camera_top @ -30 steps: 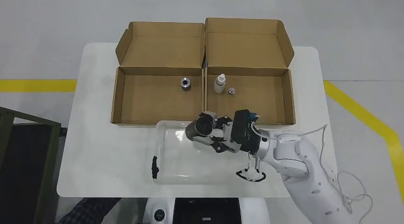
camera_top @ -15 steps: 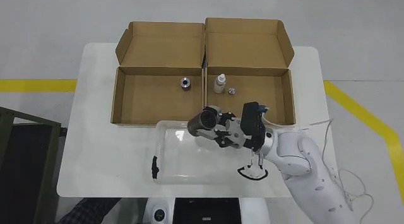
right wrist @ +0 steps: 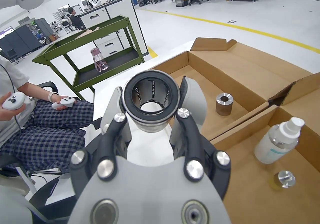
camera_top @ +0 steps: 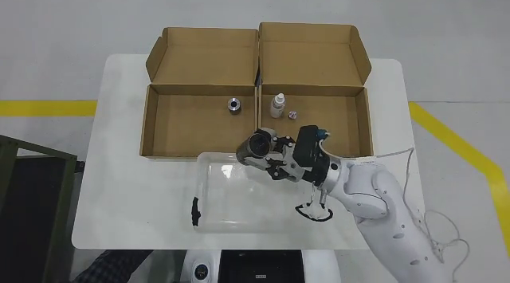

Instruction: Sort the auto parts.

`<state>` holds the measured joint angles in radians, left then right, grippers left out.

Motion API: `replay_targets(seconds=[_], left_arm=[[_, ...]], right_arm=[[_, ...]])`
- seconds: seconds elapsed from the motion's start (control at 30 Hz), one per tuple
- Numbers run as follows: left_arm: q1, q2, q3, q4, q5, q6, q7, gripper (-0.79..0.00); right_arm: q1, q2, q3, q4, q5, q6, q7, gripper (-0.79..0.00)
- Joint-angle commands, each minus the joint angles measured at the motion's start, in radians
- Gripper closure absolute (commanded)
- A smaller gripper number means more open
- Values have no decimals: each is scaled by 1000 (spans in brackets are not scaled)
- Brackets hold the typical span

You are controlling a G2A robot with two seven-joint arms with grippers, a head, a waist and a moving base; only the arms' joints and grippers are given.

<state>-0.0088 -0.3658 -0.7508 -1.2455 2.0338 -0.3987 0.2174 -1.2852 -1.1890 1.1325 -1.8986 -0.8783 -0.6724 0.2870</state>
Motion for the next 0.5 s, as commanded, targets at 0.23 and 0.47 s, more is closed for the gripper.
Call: replay_targets(seconds=[0.23,0.47], left_arm=[[0,0,0,0,0,0,0,-785],[0,0,0,0,0,0,0,-785]], right_arm=[[75,-16,-84,31,-78,73,7,0],[157,-36,-164,65,-178,152,20,0]])
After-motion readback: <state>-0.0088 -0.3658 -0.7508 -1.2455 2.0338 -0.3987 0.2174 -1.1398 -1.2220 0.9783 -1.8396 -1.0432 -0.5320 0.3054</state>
